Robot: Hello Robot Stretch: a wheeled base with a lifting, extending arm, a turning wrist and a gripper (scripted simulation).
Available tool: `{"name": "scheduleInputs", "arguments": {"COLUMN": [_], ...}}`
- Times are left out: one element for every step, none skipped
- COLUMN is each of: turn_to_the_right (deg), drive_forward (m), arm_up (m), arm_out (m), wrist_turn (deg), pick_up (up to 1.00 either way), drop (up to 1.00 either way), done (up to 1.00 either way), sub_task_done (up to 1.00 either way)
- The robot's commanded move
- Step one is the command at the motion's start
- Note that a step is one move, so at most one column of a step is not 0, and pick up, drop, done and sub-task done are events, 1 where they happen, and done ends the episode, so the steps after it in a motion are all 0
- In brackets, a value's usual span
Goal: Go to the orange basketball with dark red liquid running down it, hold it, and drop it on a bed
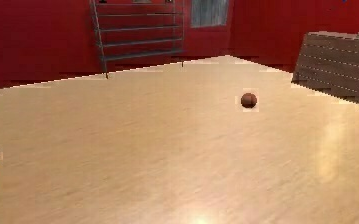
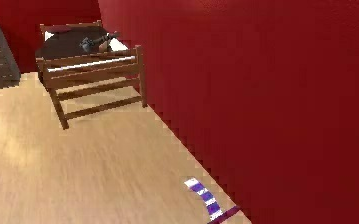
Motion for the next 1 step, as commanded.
{"name": "scheduleInputs", "arguments": {"turn_to_the_right": [0.0], "drive_forward": [0.65], "arm_up": [0.00], "arm_out": [0.00], "wrist_turn": [0.0], "pick_up": [0.00], "drop": [0.00], "done": [0.00], "sub_task_done": [0.00]}}
